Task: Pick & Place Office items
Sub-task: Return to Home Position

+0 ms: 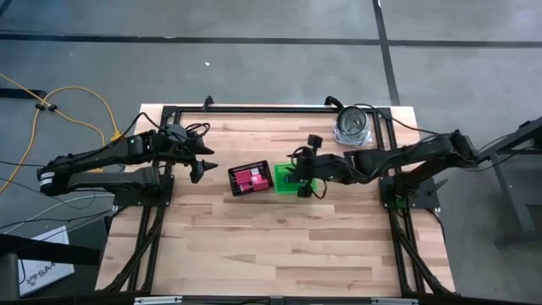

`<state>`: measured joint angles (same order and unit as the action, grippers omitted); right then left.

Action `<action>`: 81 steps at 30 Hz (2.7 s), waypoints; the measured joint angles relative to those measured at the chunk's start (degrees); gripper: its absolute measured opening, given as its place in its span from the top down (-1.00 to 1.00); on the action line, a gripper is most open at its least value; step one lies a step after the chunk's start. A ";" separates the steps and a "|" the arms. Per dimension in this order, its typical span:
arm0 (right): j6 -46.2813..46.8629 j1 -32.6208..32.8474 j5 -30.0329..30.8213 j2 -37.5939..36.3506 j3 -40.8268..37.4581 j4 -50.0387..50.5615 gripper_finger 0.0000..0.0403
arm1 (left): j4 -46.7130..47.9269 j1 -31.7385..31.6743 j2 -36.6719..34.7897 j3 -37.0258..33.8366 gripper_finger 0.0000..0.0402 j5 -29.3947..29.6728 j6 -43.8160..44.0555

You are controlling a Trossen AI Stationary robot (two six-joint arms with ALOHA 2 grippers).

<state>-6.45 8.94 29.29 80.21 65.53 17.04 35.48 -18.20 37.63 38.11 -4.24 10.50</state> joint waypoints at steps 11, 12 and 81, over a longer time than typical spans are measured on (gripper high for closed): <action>5.02 2.06 5.24 -13.38 -14.74 -4.54 0.27 | 0.00 0.00 -0.02 0.00 -0.30 0.00 0.00; 4.88 2.22 5.22 -14.80 -16.47 -5.78 0.27 | 0.00 -0.01 -0.02 0.00 -0.30 0.01 0.01; 12.47 3.16 -19.61 -76.87 -65.06 -19.94 0.27 | 0.00 0.00 -0.02 0.01 -0.30 0.00 0.00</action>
<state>6.02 12.10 9.68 3.34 0.47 -2.90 35.48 -18.20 37.60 38.11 -4.24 10.50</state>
